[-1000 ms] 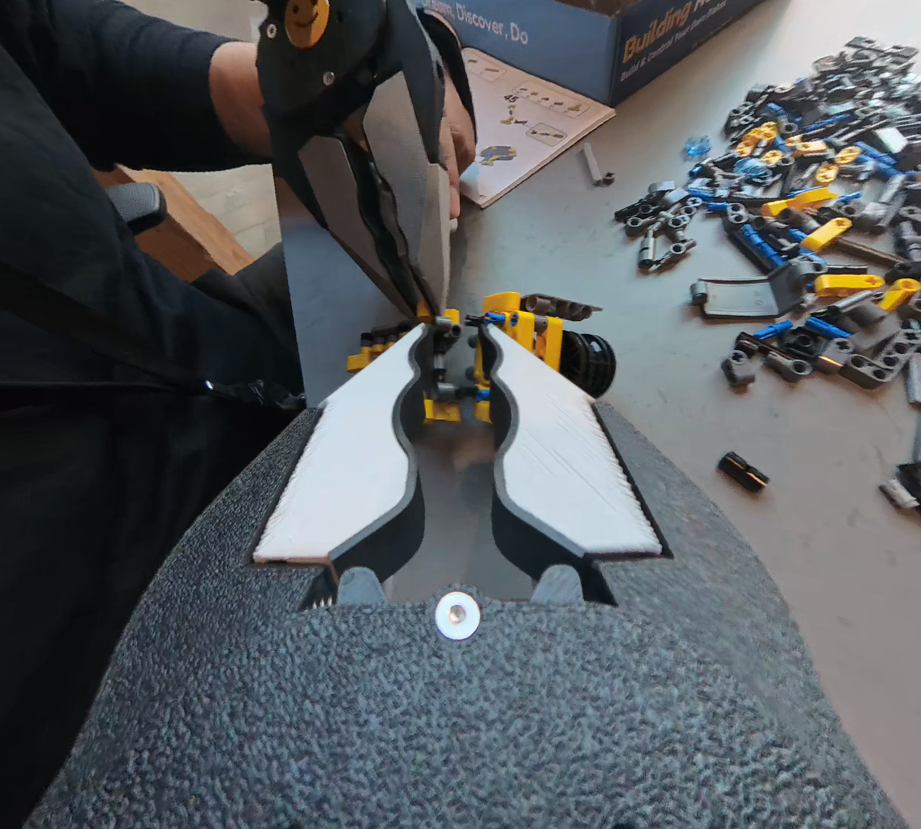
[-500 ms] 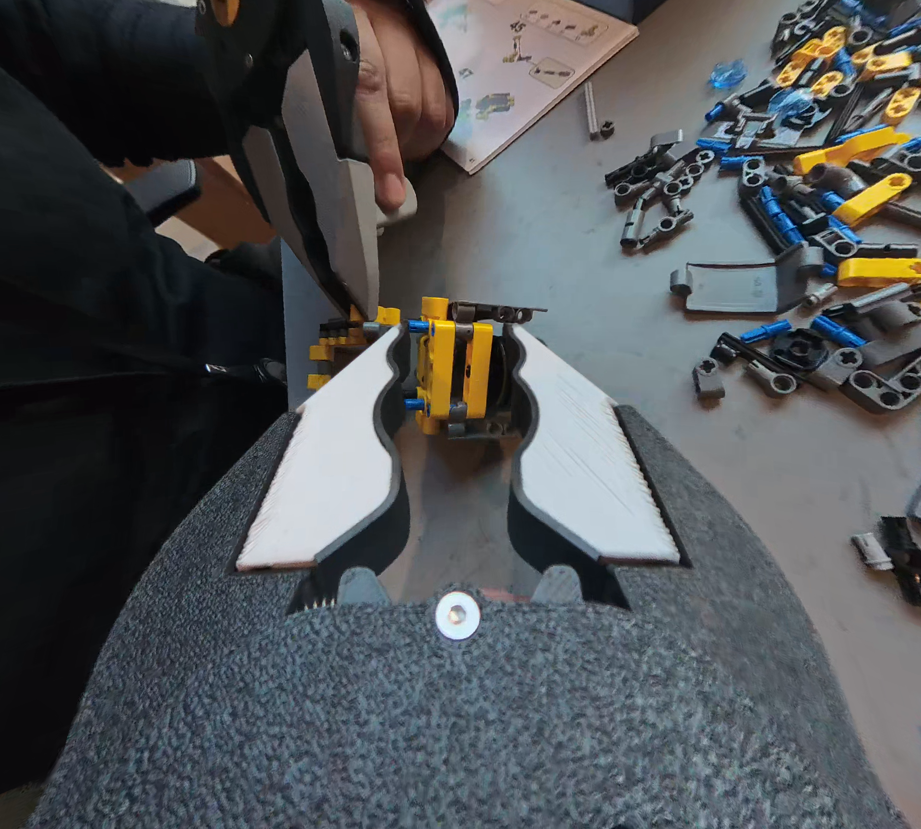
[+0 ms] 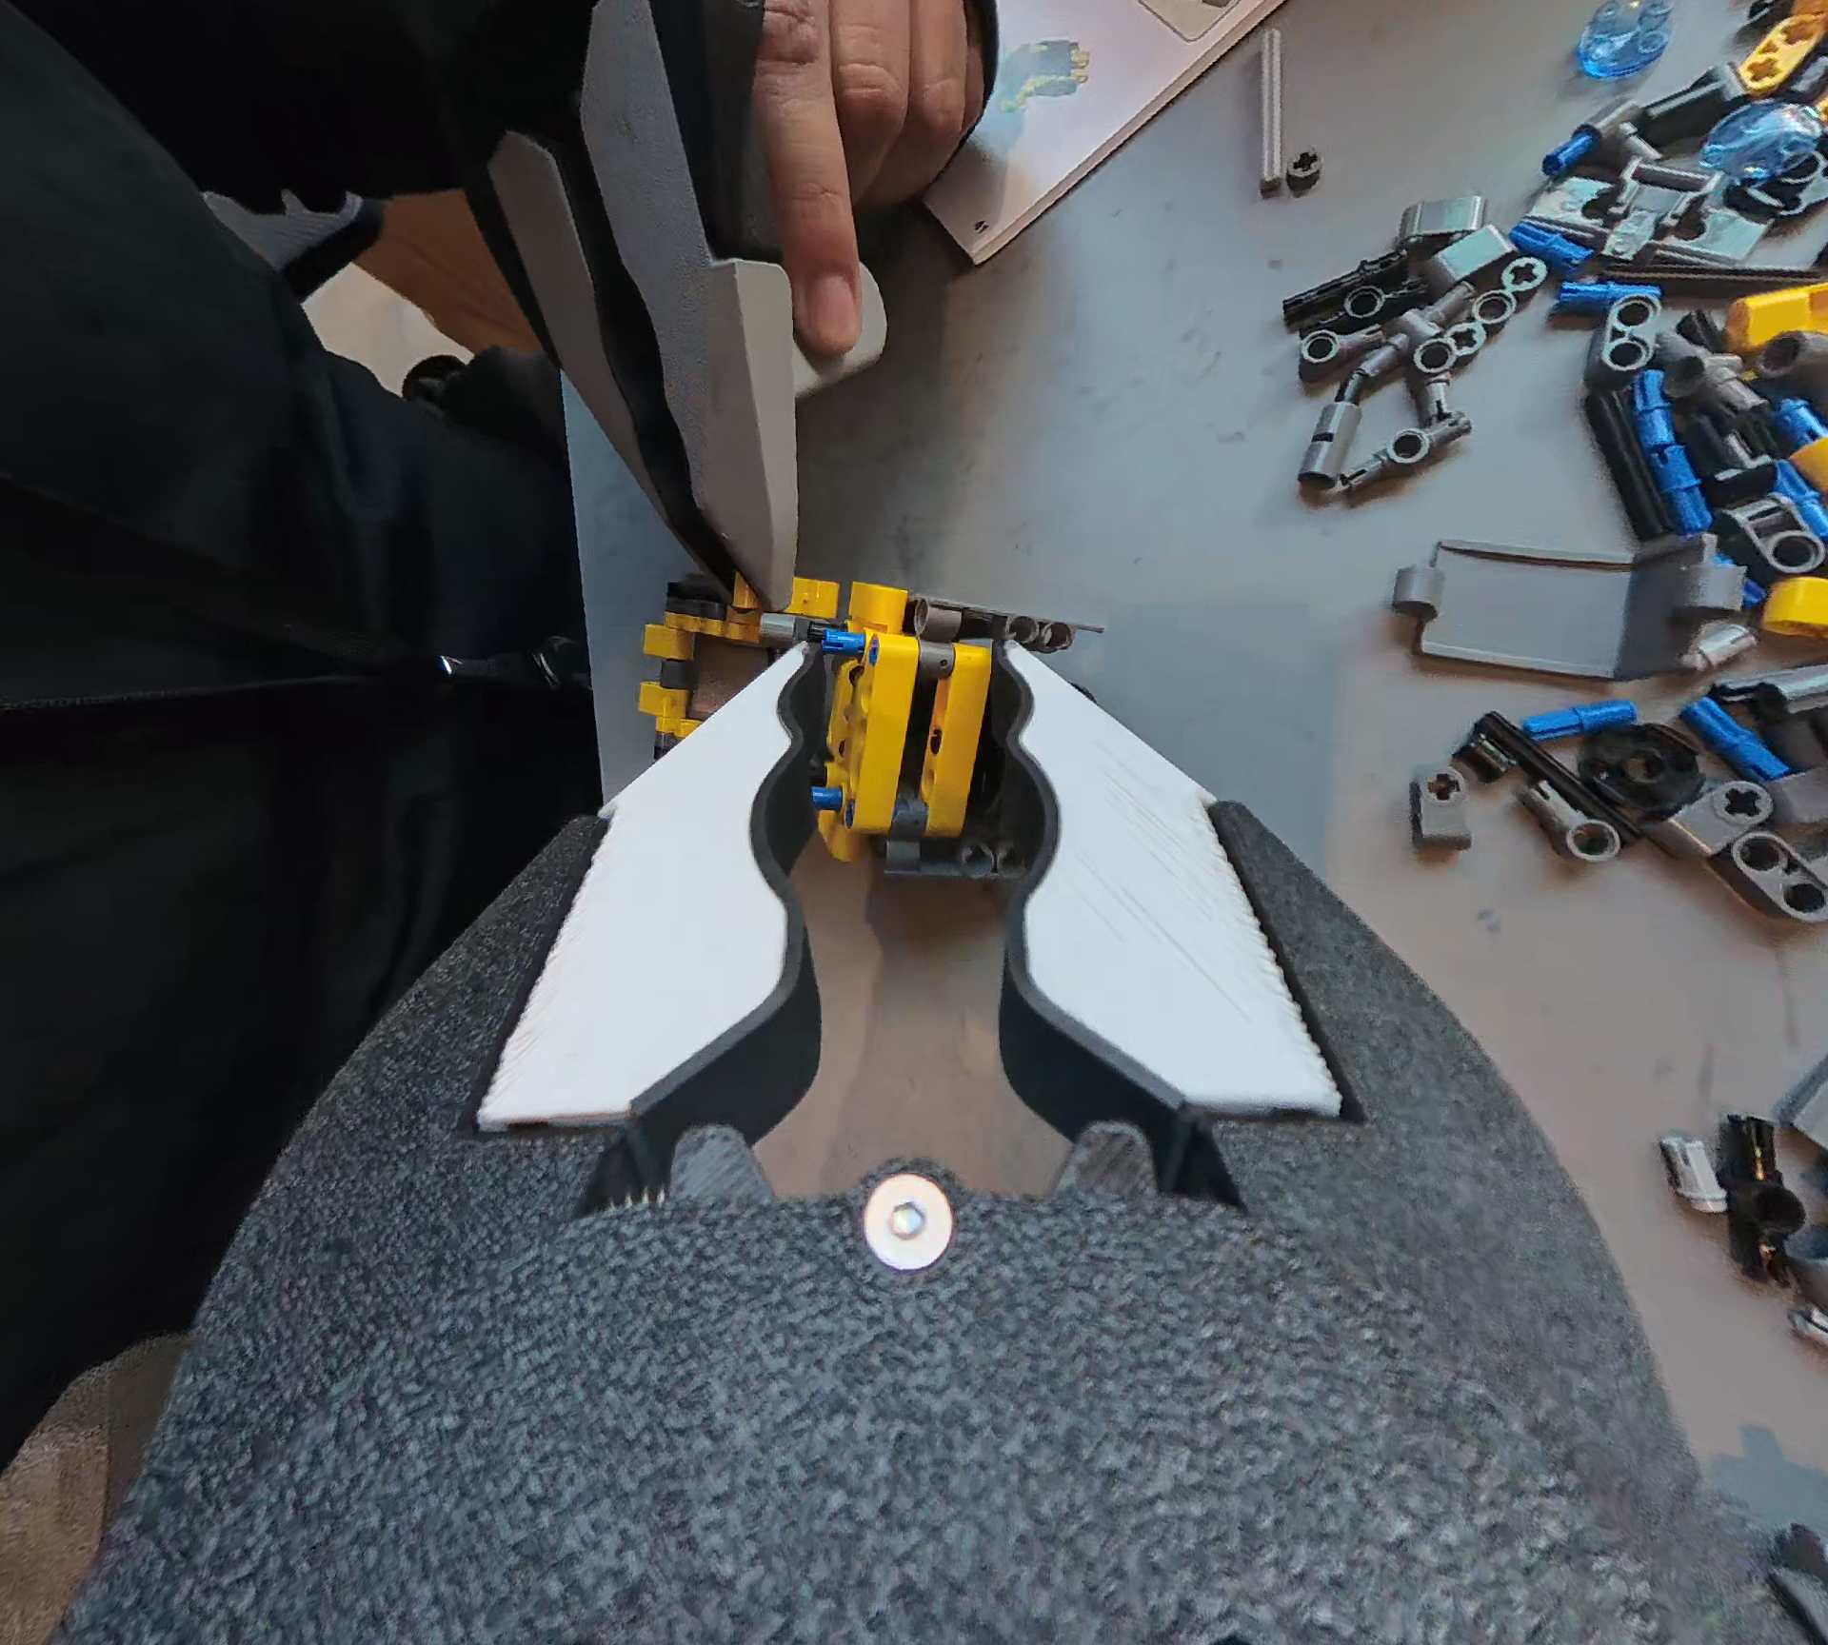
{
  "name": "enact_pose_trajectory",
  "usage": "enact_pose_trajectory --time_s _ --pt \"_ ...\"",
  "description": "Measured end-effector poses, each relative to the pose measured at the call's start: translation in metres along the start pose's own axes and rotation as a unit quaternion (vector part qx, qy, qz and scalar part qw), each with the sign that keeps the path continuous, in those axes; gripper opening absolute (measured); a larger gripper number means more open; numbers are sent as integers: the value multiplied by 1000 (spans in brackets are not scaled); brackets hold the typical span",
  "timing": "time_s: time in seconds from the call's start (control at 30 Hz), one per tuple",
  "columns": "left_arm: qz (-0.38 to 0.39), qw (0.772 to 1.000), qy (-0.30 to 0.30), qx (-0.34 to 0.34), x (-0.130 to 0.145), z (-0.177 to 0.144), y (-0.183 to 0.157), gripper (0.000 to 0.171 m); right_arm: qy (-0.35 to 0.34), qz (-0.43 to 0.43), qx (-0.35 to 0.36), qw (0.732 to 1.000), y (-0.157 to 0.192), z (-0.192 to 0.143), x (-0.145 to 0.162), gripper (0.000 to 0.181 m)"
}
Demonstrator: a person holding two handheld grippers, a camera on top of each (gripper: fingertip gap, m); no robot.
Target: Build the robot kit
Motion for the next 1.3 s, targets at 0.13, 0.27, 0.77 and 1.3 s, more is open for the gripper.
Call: enact_pose_trajectory --time_s 0.13,0.27,0.77,1.3 --pt "1 1000 0 4 0 -1 -1 5 15 -12 2 1000 3 4 -1 32" --pt "2 1000 13 6 3 1 -3 5 9 -9 5 1000 3 6 -1 32" --pt "-10 1000 25 1 4 2 -4 5 -22 -11 15 1000 5 5 4 32" --pt "-21 998 57 -17 10 9 -1 5 -72 15 62 995 4 -5 3 40"
Point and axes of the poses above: each gripper's, where its closed fingertips meet, z out along the fingers, x out of its underside, y = z × x across the jaws, the point moved 4 cm from there along -z, back along the fingers, and after that the axes turned 15 degrees about -y, right-handed, at the moved point
